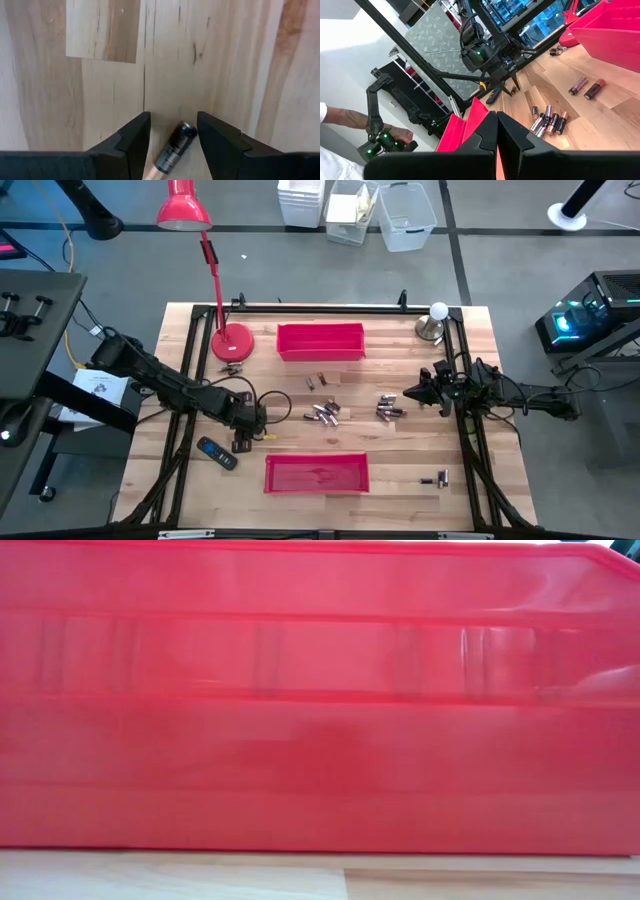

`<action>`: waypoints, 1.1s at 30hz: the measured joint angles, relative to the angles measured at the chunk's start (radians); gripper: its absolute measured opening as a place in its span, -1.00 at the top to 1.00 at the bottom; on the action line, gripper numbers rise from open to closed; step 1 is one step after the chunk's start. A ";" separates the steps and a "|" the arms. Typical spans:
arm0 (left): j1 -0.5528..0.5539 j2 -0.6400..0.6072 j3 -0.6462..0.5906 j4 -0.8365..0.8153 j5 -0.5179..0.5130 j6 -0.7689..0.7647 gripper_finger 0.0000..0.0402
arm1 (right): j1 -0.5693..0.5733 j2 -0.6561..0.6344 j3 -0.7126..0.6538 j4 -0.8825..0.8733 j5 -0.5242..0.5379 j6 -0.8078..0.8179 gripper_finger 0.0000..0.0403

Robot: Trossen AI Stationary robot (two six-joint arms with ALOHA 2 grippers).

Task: Sort batteries
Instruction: Put the brown battery into the bottom red bin

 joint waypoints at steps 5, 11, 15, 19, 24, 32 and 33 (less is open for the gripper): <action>-0.005 0.043 0.005 -0.029 -0.008 -0.015 0.30 | 0.000 0.003 0.000 0.000 0.000 0.000 1.00; -0.020 0.005 -0.001 -0.044 -0.030 0.063 0.51 | 0.000 0.003 0.000 0.000 0.000 0.000 1.00; -0.020 -0.026 -0.003 -0.061 -0.042 0.099 0.73 | 0.000 0.003 0.000 0.000 0.000 0.000 1.00; -0.014 -0.047 -0.004 -0.084 -0.024 0.105 0.88 | 0.000 0.003 0.000 0.000 0.000 0.000 1.00; 0.009 -0.094 0.046 -0.087 -0.038 0.094 0.88 | 0.000 0.003 0.000 0.000 0.000 0.000 1.00; 0.082 -0.190 0.206 -0.007 -0.130 0.163 0.88 | 0.000 0.003 0.000 0.000 0.000 0.000 1.00; 0.092 -0.196 0.227 0.029 -0.133 0.162 0.88 | 0.000 0.003 0.000 0.000 0.000 0.000 1.00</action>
